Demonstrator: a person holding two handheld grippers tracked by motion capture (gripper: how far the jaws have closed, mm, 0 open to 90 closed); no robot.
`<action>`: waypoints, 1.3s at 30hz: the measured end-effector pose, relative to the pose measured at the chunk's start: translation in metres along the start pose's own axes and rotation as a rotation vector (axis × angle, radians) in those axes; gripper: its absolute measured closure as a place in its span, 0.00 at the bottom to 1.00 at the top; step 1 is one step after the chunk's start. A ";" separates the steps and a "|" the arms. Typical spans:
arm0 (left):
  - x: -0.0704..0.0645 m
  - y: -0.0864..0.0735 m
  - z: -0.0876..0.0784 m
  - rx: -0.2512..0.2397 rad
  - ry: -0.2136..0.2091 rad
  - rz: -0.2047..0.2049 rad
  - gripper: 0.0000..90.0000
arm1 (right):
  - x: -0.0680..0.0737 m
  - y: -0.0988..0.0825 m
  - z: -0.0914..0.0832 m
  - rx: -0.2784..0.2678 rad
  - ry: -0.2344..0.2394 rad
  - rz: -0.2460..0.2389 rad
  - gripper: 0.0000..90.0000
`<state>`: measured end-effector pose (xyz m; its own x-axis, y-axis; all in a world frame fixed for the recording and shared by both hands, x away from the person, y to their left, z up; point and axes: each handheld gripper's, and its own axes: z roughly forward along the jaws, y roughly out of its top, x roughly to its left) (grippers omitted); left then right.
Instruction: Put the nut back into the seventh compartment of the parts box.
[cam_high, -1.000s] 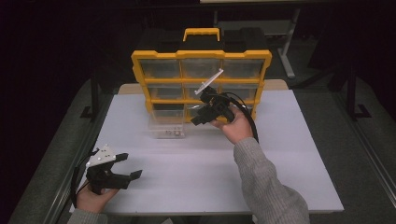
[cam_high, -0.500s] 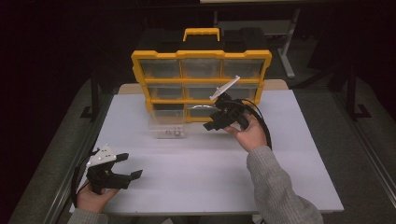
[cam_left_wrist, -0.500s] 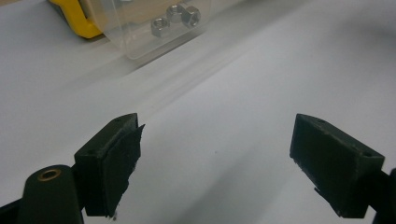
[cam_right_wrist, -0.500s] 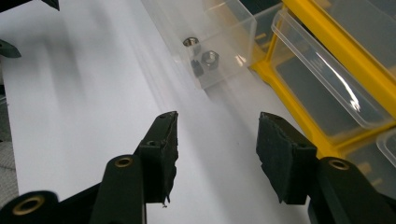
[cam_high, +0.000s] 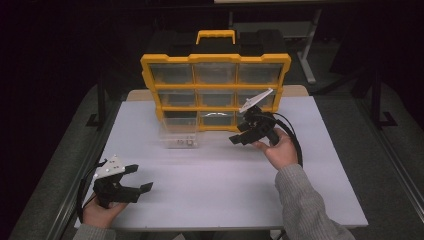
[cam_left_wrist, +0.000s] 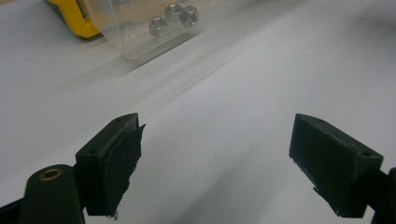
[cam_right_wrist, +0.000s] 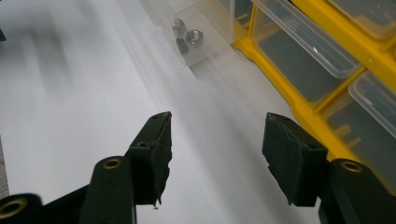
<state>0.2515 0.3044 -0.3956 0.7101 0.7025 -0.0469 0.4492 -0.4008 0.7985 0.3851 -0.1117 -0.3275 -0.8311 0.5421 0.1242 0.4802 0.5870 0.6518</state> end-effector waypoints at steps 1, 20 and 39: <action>0.000 0.000 0.000 0.006 0.001 0.005 0.18 | 0.000 -0.002 -0.001 -0.001 -0.002 0.003 0.45; 0.000 0.001 0.000 -0.002 -0.002 0.002 0.18 | -0.006 -0.043 -0.012 -0.013 -0.038 0.052 0.36; -0.002 0.002 0.003 0.004 -0.002 -0.001 0.18 | 0.001 -0.083 -0.009 -0.017 -0.036 0.081 0.31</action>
<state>0.2523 0.3001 -0.3955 0.7109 0.7016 -0.0495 0.4523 -0.4021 0.7961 0.3419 -0.1655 -0.3748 -0.7791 0.6088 0.1496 0.5398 0.5302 0.6538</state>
